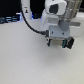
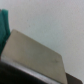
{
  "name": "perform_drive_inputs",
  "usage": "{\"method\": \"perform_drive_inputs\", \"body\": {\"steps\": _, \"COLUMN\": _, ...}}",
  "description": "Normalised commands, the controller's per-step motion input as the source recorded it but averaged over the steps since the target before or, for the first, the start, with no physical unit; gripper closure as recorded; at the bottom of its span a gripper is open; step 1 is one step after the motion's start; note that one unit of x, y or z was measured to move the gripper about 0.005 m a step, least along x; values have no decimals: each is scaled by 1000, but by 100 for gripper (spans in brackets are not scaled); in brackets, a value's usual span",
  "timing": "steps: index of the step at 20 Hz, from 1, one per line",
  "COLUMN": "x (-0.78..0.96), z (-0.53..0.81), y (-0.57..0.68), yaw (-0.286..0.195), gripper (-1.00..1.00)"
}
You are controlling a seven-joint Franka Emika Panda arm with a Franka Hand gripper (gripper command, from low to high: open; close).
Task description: Open the kcup holder, insert the kcup into the holder, and close the kcup holder
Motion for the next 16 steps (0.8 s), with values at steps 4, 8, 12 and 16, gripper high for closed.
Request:
{"method": "perform_drive_inputs", "body": {"steps": 4, "x": -209, "z": 35, "y": 495, "yaw": 105, "gripper": -100}}
{"method": "perform_drive_inputs", "body": {"steps": 8, "x": -378, "z": 23, "y": 503, "yaw": 97, "gripper": -100}}
{"method": "perform_drive_inputs", "body": {"steps": 12, "x": -552, "z": 21, "y": 479, "yaw": 102, "gripper": -100}}
{"method": "perform_drive_inputs", "body": {"steps": 16, "x": -539, "z": 15, "y": 493, "yaw": 98, "gripper": -100}}
